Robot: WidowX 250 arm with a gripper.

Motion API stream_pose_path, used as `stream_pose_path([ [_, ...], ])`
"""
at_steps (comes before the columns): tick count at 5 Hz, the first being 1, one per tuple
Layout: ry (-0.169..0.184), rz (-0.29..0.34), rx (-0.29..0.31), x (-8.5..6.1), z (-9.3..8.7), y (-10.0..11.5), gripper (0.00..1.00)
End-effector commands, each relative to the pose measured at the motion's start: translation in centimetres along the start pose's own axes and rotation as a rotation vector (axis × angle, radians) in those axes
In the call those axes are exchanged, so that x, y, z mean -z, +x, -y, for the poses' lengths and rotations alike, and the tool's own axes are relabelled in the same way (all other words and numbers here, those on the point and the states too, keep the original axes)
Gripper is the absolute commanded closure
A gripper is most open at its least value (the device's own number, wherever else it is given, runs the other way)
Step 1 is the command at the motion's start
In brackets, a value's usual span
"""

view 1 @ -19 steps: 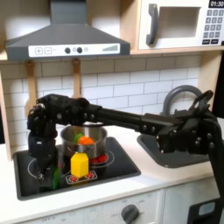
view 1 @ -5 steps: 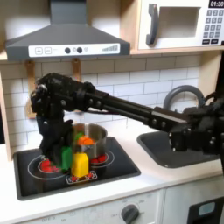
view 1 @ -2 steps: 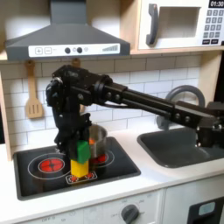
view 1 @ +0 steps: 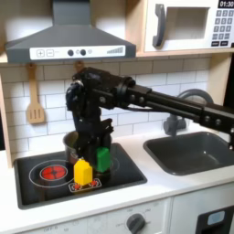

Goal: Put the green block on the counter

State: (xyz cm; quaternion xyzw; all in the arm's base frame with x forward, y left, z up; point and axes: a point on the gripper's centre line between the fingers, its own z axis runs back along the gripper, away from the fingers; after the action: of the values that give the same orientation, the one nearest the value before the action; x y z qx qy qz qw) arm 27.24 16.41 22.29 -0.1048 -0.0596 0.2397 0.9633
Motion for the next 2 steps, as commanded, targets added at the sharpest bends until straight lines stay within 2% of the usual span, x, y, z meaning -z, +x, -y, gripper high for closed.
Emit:
stream_pose_path([
  [1, 0.011, -0.018, 0.087, 0.7, 1.1, -1.6, 1.0],
  [2, 0.059, 0.007, 0.148, 0.8, -0.4, -1.2, 1.0],
])
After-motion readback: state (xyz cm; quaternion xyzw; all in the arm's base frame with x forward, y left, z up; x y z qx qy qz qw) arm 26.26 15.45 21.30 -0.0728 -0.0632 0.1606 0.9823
